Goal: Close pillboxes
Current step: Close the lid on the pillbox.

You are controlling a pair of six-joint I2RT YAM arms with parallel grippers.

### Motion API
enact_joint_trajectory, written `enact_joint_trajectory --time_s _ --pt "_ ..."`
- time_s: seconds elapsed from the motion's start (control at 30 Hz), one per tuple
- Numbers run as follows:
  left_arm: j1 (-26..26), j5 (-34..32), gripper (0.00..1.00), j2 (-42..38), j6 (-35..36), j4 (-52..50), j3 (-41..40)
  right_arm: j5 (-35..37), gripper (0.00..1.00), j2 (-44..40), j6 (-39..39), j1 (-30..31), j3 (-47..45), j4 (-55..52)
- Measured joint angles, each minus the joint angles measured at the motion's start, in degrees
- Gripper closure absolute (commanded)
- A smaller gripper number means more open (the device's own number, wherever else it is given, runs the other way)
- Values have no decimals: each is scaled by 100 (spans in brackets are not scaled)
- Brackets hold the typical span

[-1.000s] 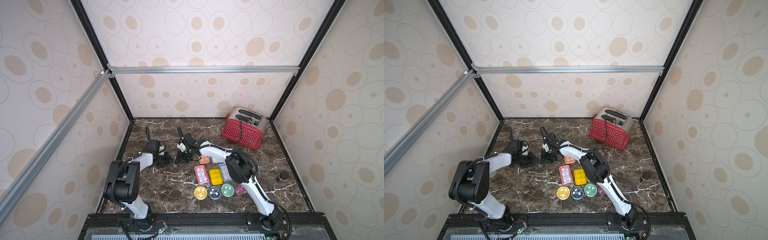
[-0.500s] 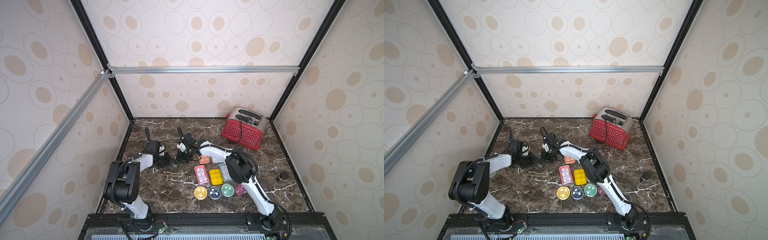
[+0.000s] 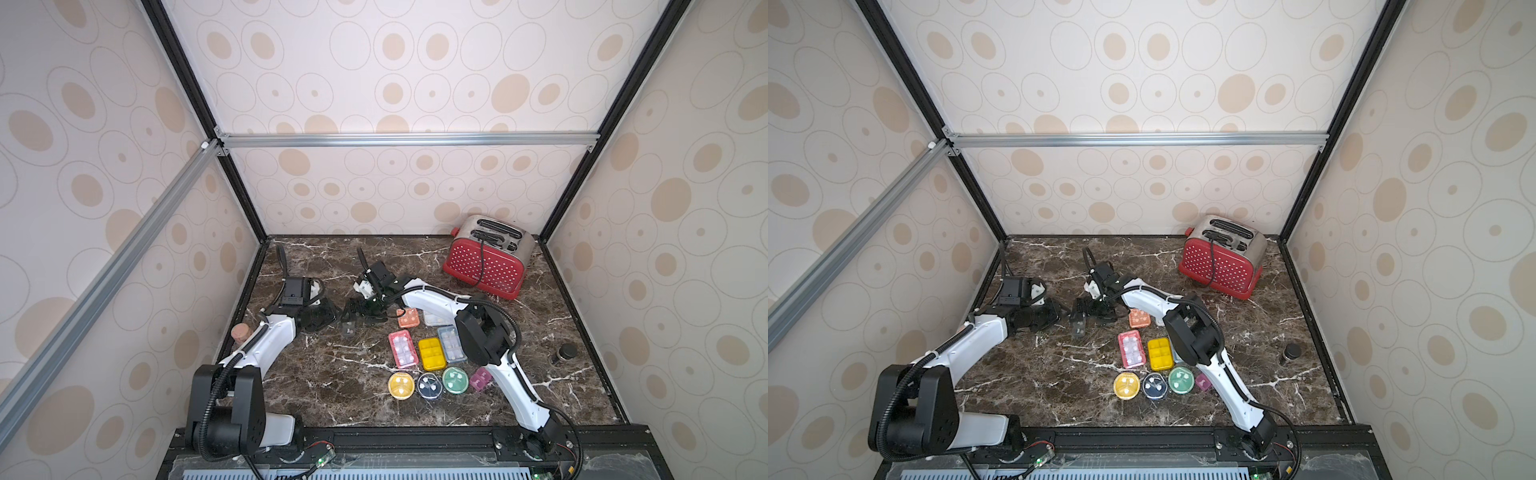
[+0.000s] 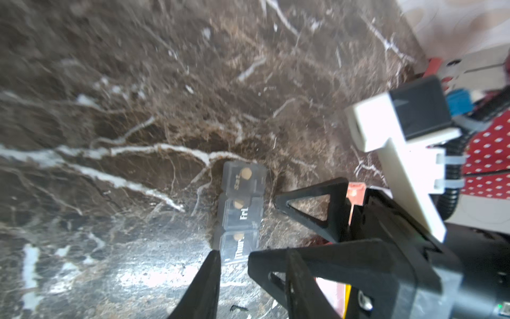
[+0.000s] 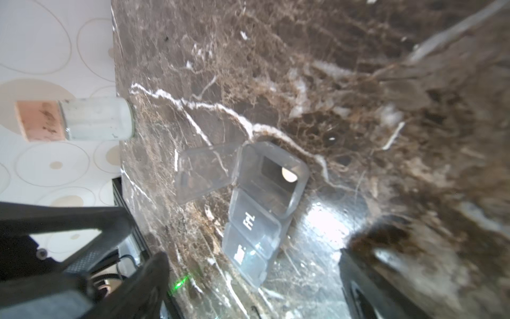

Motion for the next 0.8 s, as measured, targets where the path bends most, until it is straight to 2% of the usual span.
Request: enact_joint_trajectory --time_s 0.13,0.33,0.57,0.8 --pt "297 190 64 271 -254 444 4 101 1 0 -61 -4 140 -76" --pt "870 570 67 1373 -758 1464 -2 201 3 50 -46 -4 669 -284" --pt "866 750 67 1665 -905 1904 -55 251 8 422 203 -4 1335 -278" --pt "802 876 67 1792 -901 2164 -247 238 10 892 348 -4 1497 -363"
